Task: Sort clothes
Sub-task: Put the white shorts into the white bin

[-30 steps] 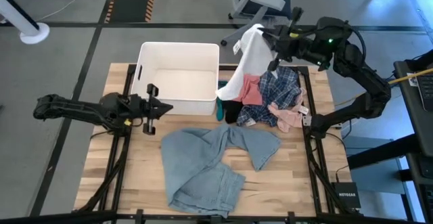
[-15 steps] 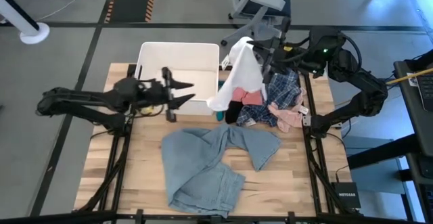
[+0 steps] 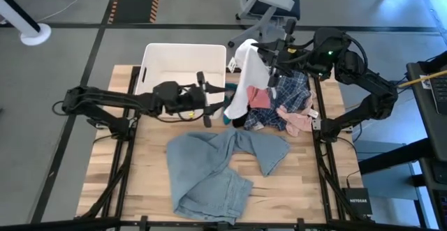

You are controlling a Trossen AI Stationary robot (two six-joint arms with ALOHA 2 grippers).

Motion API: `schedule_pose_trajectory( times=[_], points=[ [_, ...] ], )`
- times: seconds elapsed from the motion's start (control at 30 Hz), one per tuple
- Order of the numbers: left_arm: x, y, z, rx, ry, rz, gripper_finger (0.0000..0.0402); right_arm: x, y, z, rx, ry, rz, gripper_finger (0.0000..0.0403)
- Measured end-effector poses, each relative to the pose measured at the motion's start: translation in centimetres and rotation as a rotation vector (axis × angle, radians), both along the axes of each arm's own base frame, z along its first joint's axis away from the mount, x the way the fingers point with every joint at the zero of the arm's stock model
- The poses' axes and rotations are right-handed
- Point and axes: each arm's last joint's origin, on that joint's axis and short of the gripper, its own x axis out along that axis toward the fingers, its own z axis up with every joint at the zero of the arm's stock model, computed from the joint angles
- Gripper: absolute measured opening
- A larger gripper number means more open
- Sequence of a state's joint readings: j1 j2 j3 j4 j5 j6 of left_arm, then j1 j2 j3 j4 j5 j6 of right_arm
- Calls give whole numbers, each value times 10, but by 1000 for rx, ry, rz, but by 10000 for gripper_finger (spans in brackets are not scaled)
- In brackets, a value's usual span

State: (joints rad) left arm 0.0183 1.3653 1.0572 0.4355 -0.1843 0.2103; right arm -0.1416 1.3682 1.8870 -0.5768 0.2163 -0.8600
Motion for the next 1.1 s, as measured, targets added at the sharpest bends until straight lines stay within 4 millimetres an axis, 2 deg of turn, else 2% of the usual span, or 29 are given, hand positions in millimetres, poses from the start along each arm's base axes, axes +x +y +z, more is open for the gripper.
schedule_pose_trajectory(
  times=[0.2,0.37,0.9,1.1],
  points=[
    [18,4,-9,-4,14,10,175,3,0,-2,1,7,0,15],
    [23,8,-11,-21,-32,21,176,8,-1,-5,15,17,0,15],
    [22,31,-13,-72,-38,108,173,20,2,-10,59,22,61,15],
    [23,29,-12,-91,-49,62,173,24,9,-8,49,-2,82,15]
  ],
)
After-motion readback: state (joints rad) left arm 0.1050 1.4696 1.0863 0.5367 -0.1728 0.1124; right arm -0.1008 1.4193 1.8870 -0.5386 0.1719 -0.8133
